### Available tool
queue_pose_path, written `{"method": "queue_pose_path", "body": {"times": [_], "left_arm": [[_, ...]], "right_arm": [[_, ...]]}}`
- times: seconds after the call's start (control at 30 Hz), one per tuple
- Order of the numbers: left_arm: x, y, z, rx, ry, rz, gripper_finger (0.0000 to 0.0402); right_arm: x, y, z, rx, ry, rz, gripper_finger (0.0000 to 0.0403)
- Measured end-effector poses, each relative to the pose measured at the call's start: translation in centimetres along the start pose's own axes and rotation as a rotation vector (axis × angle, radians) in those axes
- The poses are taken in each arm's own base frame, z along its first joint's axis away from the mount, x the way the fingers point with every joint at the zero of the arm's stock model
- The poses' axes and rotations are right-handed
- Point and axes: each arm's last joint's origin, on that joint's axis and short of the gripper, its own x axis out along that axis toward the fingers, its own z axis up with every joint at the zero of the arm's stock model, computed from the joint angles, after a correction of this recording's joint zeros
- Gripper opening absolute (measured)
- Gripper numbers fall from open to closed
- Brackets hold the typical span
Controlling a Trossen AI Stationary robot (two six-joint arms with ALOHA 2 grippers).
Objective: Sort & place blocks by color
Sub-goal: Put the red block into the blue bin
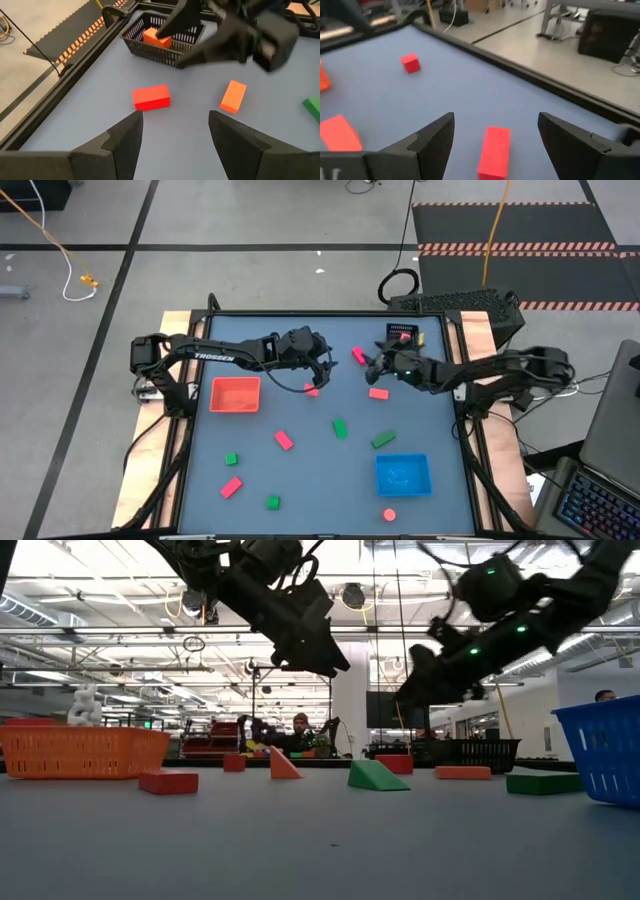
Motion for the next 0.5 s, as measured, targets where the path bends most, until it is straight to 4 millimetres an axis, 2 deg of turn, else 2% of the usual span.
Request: {"method": "queue_pose_path", "body": {"times": [0.2,0.5], "left_arm": [[0.1,0.9,-0.4,0.031,0.043,0.026,0.0230],[0.1,2.3,-0.8,0.011,0.085,0.060,0.0230]], "right_arm": [[2.8,1.8,0.2,-0.112,0.129,-0.034,0.0279],[4.0,1.1,-0.4,-0.033,0.233,-0.061,0.0279]]}}
